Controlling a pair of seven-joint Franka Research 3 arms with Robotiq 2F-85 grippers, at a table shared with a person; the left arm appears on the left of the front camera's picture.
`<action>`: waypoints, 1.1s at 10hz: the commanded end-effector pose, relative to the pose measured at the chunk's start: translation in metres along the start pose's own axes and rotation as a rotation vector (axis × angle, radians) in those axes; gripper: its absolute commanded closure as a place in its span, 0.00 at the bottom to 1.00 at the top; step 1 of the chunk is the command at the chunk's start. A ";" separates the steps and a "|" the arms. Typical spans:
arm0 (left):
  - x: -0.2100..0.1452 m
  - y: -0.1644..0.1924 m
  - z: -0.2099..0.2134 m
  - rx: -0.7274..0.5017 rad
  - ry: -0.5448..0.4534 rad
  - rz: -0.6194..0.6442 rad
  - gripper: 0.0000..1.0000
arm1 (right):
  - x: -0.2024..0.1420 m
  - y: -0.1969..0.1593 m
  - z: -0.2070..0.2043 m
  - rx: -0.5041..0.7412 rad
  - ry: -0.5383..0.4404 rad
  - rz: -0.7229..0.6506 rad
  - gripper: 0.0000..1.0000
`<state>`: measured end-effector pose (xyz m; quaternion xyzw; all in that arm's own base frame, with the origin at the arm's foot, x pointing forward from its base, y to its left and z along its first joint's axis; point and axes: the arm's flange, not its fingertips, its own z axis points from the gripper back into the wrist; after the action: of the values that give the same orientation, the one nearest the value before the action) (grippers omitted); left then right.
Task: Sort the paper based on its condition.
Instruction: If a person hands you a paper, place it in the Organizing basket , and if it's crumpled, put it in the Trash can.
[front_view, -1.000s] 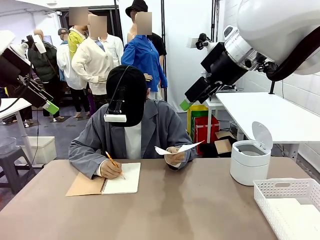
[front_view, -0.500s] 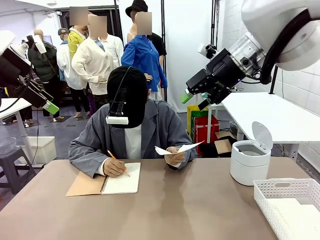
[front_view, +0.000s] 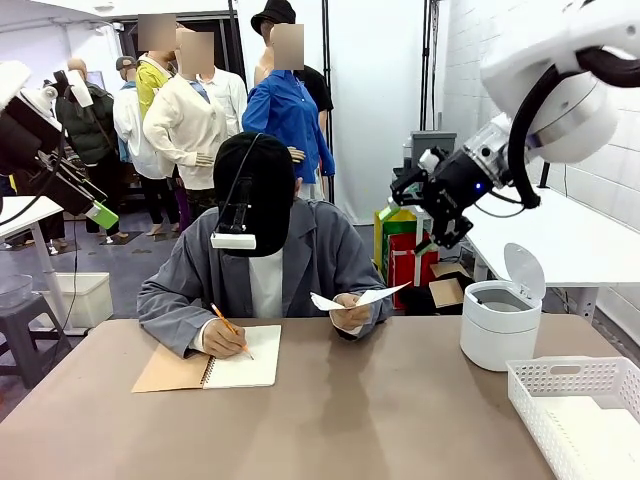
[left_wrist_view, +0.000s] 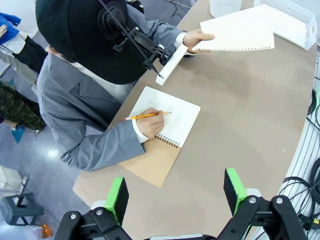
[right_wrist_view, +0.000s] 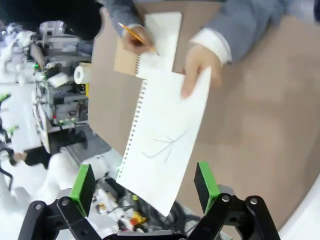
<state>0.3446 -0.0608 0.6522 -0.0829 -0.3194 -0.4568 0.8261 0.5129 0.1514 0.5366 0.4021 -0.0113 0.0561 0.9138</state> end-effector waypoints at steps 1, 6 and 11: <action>0.000 0.000 0.000 -0.002 0.000 0.001 0.00 | 0.008 -0.002 -0.015 0.014 0.033 -0.106 0.00; 0.000 0.000 0.000 -0.002 0.000 0.001 0.00 | 0.006 -0.018 -0.023 -0.011 0.039 -0.104 0.00; 0.000 0.000 0.000 -0.002 0.000 0.001 0.00 | 0.046 -0.046 -0.053 0.134 0.152 -0.367 0.00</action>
<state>0.3447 -0.0609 0.6522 -0.0829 -0.3193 -0.4569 0.8261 0.5489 0.1592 0.4615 0.4385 0.1159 -0.0618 0.8891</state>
